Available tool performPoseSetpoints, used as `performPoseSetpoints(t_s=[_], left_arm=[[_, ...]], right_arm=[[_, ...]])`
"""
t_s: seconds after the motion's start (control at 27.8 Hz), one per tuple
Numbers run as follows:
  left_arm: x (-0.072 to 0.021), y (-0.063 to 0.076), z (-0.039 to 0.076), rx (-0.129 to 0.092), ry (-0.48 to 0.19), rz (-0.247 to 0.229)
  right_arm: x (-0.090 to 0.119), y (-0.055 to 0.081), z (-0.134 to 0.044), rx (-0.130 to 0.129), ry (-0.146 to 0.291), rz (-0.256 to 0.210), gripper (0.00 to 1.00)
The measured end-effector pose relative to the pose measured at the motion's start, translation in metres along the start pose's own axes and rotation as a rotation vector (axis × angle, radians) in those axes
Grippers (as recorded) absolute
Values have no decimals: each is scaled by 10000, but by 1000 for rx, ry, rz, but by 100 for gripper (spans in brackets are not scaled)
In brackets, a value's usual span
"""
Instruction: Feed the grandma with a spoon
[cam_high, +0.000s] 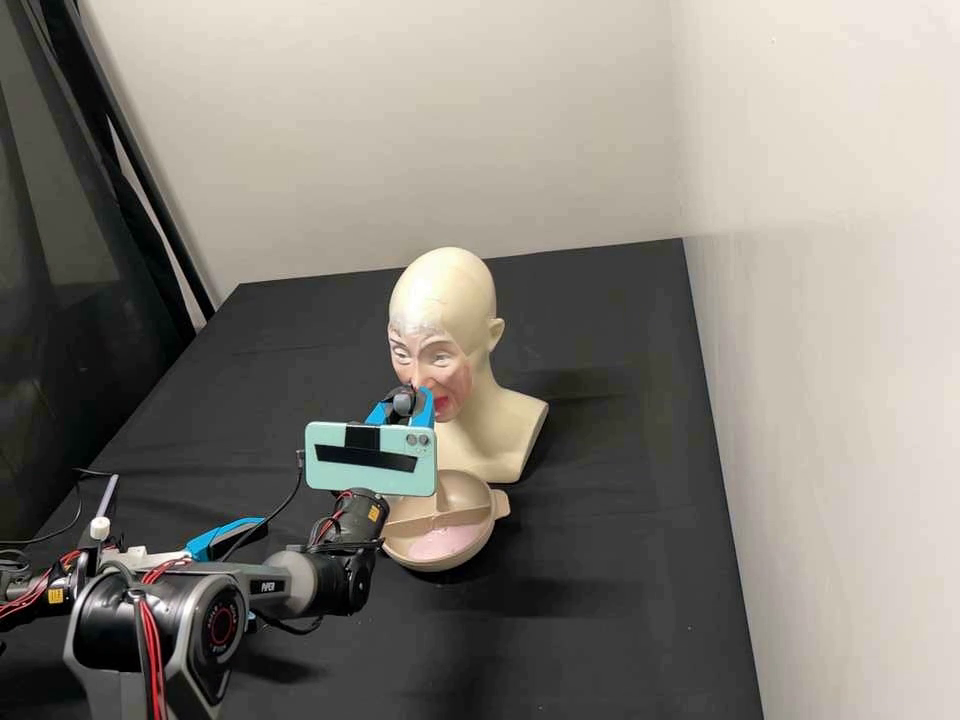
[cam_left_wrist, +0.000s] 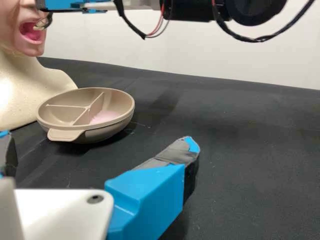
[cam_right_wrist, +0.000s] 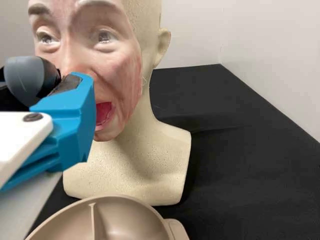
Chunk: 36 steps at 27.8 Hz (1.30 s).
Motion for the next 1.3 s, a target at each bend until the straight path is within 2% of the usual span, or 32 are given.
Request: performPoseSetpoints(t_s=[0.14, 0.18, 0.29, 0.36, 0.47, 0.61, 0.68, 0.76, 0.79, 0.9, 1.01, 1.08, 1.15, 1.3], left_arm=[[0, 3, -8, -7, 9, 3], [0, 3, -8, -7, 9, 3], [1, -1, 7, -2, 10, 4], [2, -4, 16, 11, 13, 5], [2, -4, 20, 11, 14, 5], [3, -8, 32, 14, 10, 4], [4, -11, 41, 34, 13, 5], [4, -14, 52, 53, 15, 6], [5, -16, 66, 52, 16, 8], [-6, -16, 78, 64, 22, 25], [-47, -9, 87, 65, 9, 67], [-81, 5, 86, 39, -3, 106], [-106, 34, 69, -23, -11, 148], [-126, 23, 57, -67, -12, 149]], right_arm=[[-89, -12, 56, 65, 13, 8, 0], [-122, -18, 65, 89, 22, 14, 0], [-191, -35, 84, 114, 36, 20, 0], [-234, -59, 88, 104, 57, 14, 0], [-287, -90, 102, 113, 64, -3, 0], [-378, -109, 102, 108, 83, -12, 0], [-425, -117, 116, 105, 91, -19, 0], [-452, -118, 135, 110, 88, -21, 0], [-464, -110, 143, 118, 86, -21, 0], [-510, -112, 179, 119, 69, -23, 0], [-542, -115, 182, 119, 68, -24, 0], [-551, -109, 173, 119, 73, -22, 0], [-553, -104, 166, 118, 79, -19, 0], [-553, -103, 164, 118, 81, -18, 0]])
